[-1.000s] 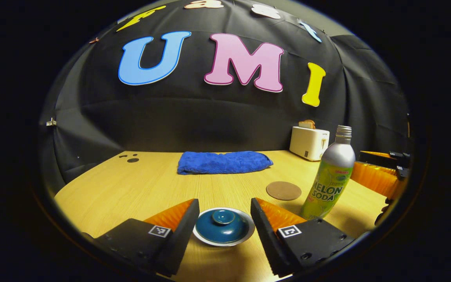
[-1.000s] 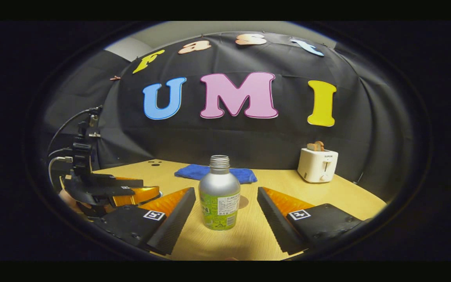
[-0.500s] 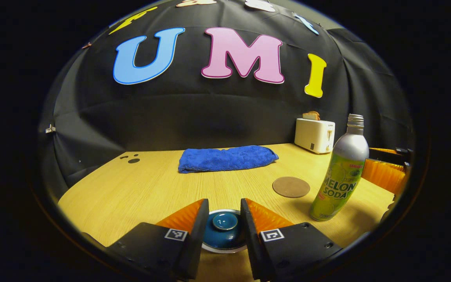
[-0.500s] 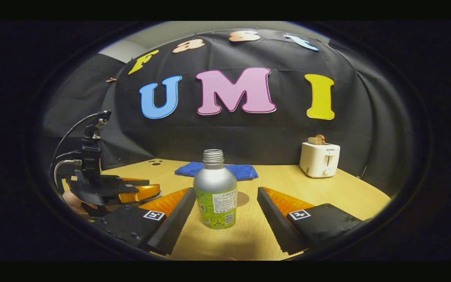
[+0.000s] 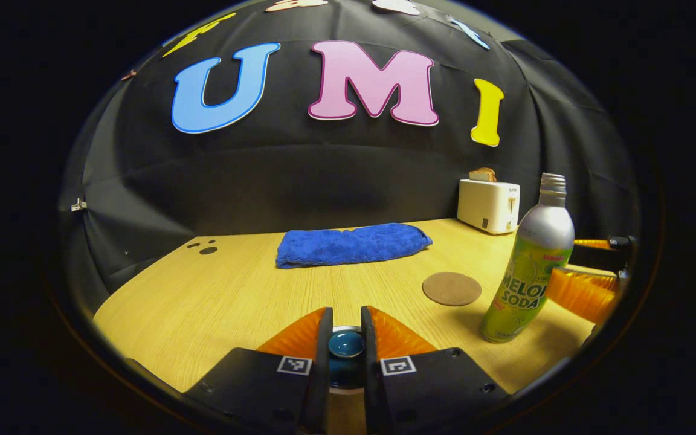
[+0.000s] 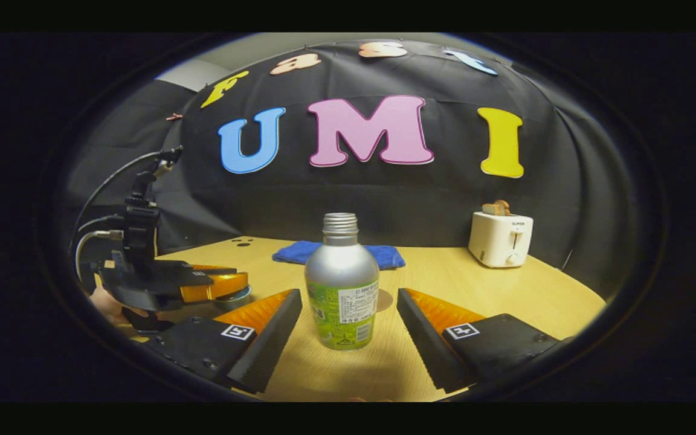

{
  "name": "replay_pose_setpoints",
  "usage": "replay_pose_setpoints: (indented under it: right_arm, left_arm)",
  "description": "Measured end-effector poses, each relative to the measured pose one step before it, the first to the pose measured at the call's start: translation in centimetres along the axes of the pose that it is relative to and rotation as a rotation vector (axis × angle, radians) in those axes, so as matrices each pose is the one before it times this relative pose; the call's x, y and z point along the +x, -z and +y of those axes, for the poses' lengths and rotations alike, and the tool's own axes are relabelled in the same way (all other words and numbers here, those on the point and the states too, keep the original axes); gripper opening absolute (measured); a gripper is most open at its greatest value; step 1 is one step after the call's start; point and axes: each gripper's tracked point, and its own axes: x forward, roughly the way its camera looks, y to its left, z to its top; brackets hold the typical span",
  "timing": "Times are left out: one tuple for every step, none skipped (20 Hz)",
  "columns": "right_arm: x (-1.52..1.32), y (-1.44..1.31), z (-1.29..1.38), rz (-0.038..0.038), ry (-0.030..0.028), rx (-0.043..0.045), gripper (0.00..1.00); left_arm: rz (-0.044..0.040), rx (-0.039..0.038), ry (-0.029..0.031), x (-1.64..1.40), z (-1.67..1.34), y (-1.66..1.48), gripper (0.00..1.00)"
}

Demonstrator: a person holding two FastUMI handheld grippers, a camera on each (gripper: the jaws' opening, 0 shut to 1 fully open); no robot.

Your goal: Open the teacup lid with one hand, grasp the water bottle and pour water into the teacup with the other hand; after pouring, place the water bottle on the coaster and then close the teacup lid.

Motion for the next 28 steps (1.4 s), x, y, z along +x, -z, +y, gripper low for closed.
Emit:
replay_pose_setpoints:
  right_arm:
    - [0.130, 0.145, 0.029, 0.00241, 0.00151, -0.00123, 0.98]
    - [0.137, 0.181, -0.009, 0.00172, 0.00209, 0.00027, 0.98]
    - [0.110, -0.051, -0.072, -0.00401, 0.00645, -0.00092, 0.98]
    - [0.133, 0.003, 0.013, -0.00369, 0.00196, -0.00073, 0.98]
    - [0.228, 0.045, 0.072, 0.00210, 0.00002, 0.00168, 0.98]
    - [0.314, 0.208, 0.060, 0.00485, 0.00057, 0.00392, 0.99]
    - [0.379, 0.133, -0.041, 0.00341, 0.00348, 0.00619, 0.99]
    - [0.356, 0.111, 0.009, 0.00252, 0.00262, 0.00680, 0.99]
    - [0.283, -0.072, 0.202, -0.00139, -0.00098, 0.00773, 0.99]
    - [0.282, -0.043, 0.052, -0.00554, 0.00152, 0.00877, 0.99]
    - [0.251, -0.062, 0.154, -0.00136, -0.00150, 0.00959, 0.98]
    - [0.394, -0.070, 0.260, -0.00039, -0.00348, 0.00695, 0.98]
    - [0.424, -0.157, 0.098, -0.00097, 0.00438, 0.00366, 0.98]
    - [0.428, -0.157, -0.058, -0.00240, 0.00784, -0.00097, 0.98]
    - [0.606, -0.256, -0.116, -0.00458, 0.01181, -0.00636, 0.98]
    - [0.512, -0.046, -0.236, 0.00101, 0.01846, -0.00696, 0.98]
    - [0.466, 0.152, -0.175, 0.00426, 0.01203, -0.00229, 0.98]
    - [0.347, -0.035, 0.022, 0.00430, 0.00652, 0.00392, 0.98]
    - [0.363, 0.009, 0.109, 0.00477, 0.00447, 0.00422, 0.98]
    - [0.293, 0.018, 0.124, 0.00271, 0.00435, 0.00229, 0.98]
    - [0.188, 0.002, -0.278, 0.00348, 0.01673, -0.00180, 0.98]
    - [0.050, -0.156, -0.008, -0.00197, 0.00686, -0.00074, 0.89]
    - [0.300, 0.115, -0.100, -0.00053, 0.00457, -0.00422, 0.85]
    - [0.039, -0.048, 0.002, -0.00009, 0.00277, -0.00351, 0.85]
    - [0.105, -0.012, 0.076, 0.00206, 0.00184, -0.00362, 0.85]
    - [0.097, 0.010, 0.070, 0.00351, -0.00211, -0.00339, 0.84]
    - [0.210, -0.095, 0.256, 0.00895, -0.01041, -0.01355, 0.84]
    - [0.183, -0.008, 0.419, 0.01282, -0.01441, -0.02329, 0.82]
  left_arm:
    - [-0.01230, -0.00506, 0.00446, -0.050, -0.083, -0.337, 0.30]
    - [-0.01037, -0.00229, 0.00202, -0.126, -0.082, -0.338, 0.27]
    - [-0.01019, -0.00157, -0.00553, -0.161, 0.125, -0.447, 0.29]
    - [-0.01209, -0.00189, -0.00279, -0.134, 0.086, -0.396, 0.27]
    - [-0.01316, -0.00474, -0.00353, -0.289, 0.186, -0.489, 0.27]
    - [-0.01122, -0.00666, -0.00558, -0.337, 0.347, -0.312, 0.27]
    - [-0.01097, -0.00853, -0.00545, -0.383, 0.364, -0.469, 0.24]
    - [-0.00983, -0.00623, -0.00539, -0.469, 0.344, -0.305, 0.27]
    - [-0.00713, -0.00294, -0.00541, -0.393, 0.437, -0.373, 0.27]
    - [-0.01017, 0.00156, -0.00813, -0.337, 0.492, -0.261, 0.27]
    - [-0.00871, 0.00575, -0.00951, -0.300, 0.500, -0.325, 0.27]
    - [-0.00682, 0.00597, -0.00943, -0.379, 0.464, -0.131, 0.27]
    - [-0.00464, 0.00202, -0.00615, -0.272, 0.405, -0.181, 0.27]
    - [-0.00401, -0.00202, -0.00336, -0.203, 0.288, -0.032, 0.27]
    - [-0.00063, -0.00361, -0.00112, -0.148, 0.226, 0.007, 0.27]
    - [0.00021, -0.00501, -0.00271, -0.130, 0.251, 0.154, 0.27]
    - [0.00118, -0.00680, 0.00126, -0.111, 0.148, 0.035, 0.27]
    - [0.00215, -0.00654, 0.00211, -0.160, 0.155, 0.241, 0.27]
    - [0.00099, -0.00668, -0.00072, -0.097, 0.248, 0.047, 0.27]
    - [0.00025, -0.00562, -0.00066, -0.063, 0.270, 0.086, 0.27]
    - [-0.00051, -0.00484, -0.00219, -0.119, 0.276, 0.001, 0.27]
    - [-0.00108, -0.00300, -0.00135, -0.159, 0.333, 0.046, 0.27]
    - [-0.00033, -0.00231, 0.00012, -0.097, 0.265, 0.019, 0.27]
    - [-0.00211, -0.00281, -0.00049, -0.152, 0.207, 0.035, 0.27]
    - [-0.00259, -0.00219, -0.00114, -0.115, 0.265, -0.058, 0.27]
    - [-0.00346, -0.00157, -0.00114, -0.166, 0.250, -0.092, 0.27]
    - [-0.00299, -0.00152, -0.00186, -0.164, 0.267, -0.102, 0.27]
    - [-0.00104, -0.00029, -0.00200, -0.258, 0.342, 0.061, 0.27]
